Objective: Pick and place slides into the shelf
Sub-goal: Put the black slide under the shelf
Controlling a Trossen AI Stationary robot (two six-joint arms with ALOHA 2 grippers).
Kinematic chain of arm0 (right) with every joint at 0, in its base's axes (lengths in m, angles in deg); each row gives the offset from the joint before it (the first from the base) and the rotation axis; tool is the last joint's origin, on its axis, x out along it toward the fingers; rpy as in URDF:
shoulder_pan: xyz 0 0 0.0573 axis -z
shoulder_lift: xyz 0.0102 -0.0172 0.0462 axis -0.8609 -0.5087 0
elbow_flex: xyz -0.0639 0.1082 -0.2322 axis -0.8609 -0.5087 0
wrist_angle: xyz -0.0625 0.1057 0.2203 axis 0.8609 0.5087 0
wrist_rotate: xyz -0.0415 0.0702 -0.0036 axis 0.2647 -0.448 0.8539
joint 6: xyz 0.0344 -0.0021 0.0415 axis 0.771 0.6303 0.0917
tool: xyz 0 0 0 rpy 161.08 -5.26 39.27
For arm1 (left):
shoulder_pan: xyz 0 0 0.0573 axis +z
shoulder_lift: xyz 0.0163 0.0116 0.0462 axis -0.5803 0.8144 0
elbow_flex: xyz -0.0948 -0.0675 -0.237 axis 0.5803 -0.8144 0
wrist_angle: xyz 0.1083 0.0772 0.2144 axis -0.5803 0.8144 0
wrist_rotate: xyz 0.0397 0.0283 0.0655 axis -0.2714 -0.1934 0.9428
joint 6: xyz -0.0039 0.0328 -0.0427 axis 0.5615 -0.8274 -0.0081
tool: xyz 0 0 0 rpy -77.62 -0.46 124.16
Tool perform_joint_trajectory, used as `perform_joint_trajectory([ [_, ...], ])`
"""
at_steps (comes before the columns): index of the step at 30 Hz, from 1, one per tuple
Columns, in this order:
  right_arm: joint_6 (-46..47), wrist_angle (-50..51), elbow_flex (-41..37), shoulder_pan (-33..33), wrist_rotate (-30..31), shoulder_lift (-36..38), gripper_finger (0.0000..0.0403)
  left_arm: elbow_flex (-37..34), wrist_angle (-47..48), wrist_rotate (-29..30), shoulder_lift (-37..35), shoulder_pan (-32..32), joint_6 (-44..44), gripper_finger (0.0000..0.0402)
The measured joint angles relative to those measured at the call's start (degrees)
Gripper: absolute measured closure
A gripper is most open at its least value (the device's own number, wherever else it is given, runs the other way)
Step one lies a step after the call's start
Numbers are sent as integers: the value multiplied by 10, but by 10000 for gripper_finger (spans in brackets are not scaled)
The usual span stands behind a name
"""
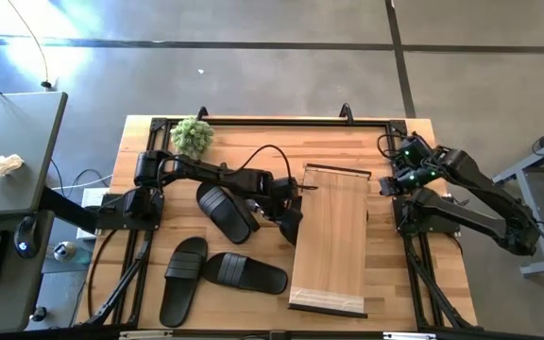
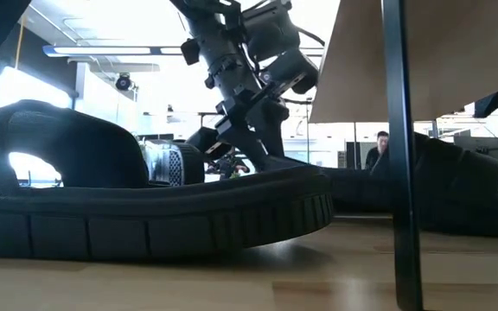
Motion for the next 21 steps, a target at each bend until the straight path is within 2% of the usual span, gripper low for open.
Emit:
perform_joint_trajectory([
  [9, -45, 134, 115, -31, -75, 20, 403, 0, -3, -6, 1, 0, -2, 362],
  [14, -76, 139, 164, -53, -96, 46, 403, 0, -7, -6, 1, 0, -5, 362],
  [17, -97, 128, 165, -63, -99, 52, 403, 0, -10, -6, 1, 0, -6, 362],
  [21, -118, 100, 133, -74, -142, 53, 403, 0, -10, -6, 1, 0, -5, 362],
])
